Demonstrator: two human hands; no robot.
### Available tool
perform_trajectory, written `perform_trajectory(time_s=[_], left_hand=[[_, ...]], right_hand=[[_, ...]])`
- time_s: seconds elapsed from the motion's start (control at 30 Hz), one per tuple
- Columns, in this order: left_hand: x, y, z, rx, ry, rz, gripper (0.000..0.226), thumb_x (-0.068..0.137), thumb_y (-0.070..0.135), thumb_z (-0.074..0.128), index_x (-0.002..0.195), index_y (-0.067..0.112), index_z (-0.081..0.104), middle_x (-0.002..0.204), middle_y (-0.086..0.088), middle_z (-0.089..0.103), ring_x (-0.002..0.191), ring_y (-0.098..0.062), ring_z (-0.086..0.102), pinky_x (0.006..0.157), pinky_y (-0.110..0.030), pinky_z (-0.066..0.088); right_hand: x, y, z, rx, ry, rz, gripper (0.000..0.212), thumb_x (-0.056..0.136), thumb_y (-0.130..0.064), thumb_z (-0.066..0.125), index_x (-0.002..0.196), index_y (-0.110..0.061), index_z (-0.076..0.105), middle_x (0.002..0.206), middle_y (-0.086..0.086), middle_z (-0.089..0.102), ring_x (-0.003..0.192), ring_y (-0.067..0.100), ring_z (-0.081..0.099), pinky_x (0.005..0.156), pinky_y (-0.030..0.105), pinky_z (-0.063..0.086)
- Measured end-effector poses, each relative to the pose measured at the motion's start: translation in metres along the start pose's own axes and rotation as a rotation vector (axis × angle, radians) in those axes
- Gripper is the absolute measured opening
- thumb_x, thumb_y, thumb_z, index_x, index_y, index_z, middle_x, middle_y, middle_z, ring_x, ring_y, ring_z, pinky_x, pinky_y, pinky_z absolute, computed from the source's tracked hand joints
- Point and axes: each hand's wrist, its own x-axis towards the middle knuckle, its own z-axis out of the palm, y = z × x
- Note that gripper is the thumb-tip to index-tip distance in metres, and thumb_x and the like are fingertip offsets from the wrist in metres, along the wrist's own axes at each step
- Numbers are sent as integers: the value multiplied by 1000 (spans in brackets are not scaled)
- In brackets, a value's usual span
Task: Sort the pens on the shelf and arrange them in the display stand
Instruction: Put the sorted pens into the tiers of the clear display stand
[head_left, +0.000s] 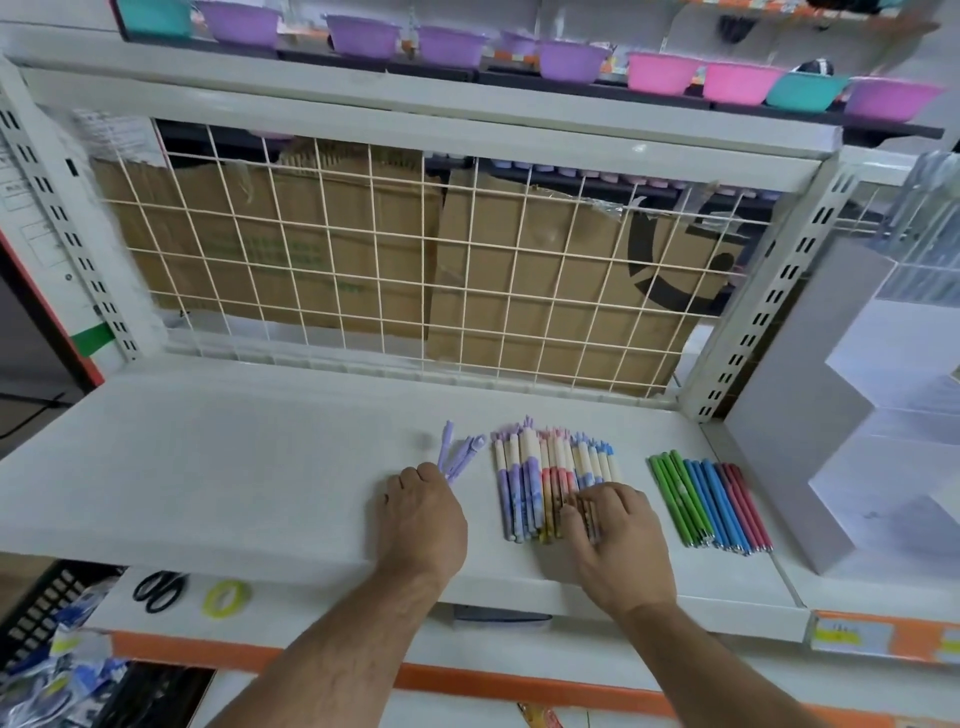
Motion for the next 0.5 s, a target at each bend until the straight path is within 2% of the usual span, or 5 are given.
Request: perform_trajectory(time_s=[0.1,0.2,0.27,0.33,0.5], left_hand=[[0,-2,-7,-99,-6,-14,10,92,11,47,101,13,50,103,-7,64,94,-25,61,77,-34,46],[-2,2,-22,-254,-13,-20,5,97,9,40,101,13,41,97,-8,68,89,-30,67,67,-36,47],[-8,12,-28,-357,8,34,3,102,16,36,99,14,36,91,-9,68,80,-32,65,60,-34,42],[-17,30,-35,-468,28,91,9,105,23,34,98,17,34,86,-9,66,70,-31,57,57,-34,38],[-43,109,-49,-663,14,168,9,104,26,35,106,18,39,85,-4,60,72,-27,54,58,-35,37]], right_hand=[[1,-1,-4,35,-23,3,13,91,-29,65,98,-18,67,93,-7,56,93,16,51,84,35,48],[1,-4,-13,132,-23,76,12,92,-28,64,101,-20,67,95,-11,53,97,14,51,88,34,47],[2,-5,-21,213,-51,145,15,94,-31,62,106,-23,66,99,-12,58,98,10,54,87,28,46],[4,-5,-34,349,-82,210,11,94,-30,64,104,-28,65,95,-15,64,92,5,60,79,21,48],[21,7,-80,596,-162,287,11,90,-30,69,98,-23,71,81,-9,71,74,5,65,70,24,53]])
